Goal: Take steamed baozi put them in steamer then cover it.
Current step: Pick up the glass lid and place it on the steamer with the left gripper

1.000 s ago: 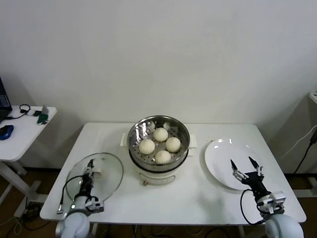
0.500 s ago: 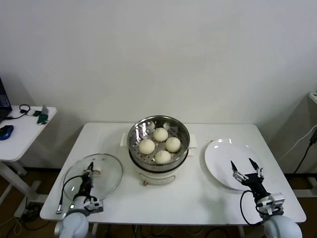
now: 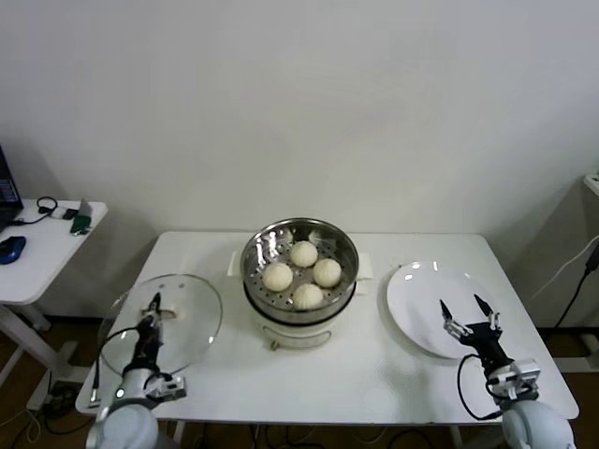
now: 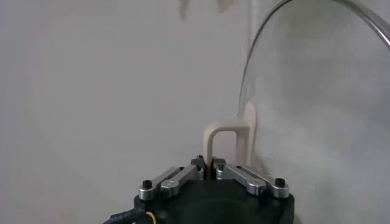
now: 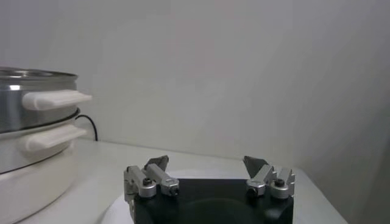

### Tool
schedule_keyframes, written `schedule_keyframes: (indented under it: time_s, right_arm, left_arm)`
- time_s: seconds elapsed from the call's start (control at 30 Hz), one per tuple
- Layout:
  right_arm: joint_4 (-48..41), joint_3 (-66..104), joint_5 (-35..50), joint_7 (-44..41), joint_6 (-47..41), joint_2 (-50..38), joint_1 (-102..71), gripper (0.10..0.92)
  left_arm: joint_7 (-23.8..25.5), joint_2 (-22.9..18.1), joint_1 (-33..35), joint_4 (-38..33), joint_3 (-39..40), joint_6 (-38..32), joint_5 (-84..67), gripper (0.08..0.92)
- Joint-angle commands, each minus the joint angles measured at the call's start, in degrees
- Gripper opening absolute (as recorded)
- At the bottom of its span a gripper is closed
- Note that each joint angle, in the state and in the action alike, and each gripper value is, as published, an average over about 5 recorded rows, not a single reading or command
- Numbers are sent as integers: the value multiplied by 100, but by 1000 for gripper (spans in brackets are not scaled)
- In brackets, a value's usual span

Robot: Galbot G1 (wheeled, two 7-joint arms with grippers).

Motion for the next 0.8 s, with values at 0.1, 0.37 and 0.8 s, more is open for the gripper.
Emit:
schedule_keyframes:
  time_s: [0.1, 0.37, 0.8]
  right_arm:
    - [-163, -133, -78, 35, -7, -154, 258, 823]
    - [-278, -355, -237, 53, -15, -193, 455, 823]
    - [-482, -325, -287, 109, 52, -99, 525, 823]
  left_arm:
    - [11, 614, 588, -1968, 51, 1628, -184, 148]
    - [644, 1630, -35, -2546, 694, 2404, -517, 148]
    - [1979, 1492, -2473, -2176, 3400, 3124, -109, 148]
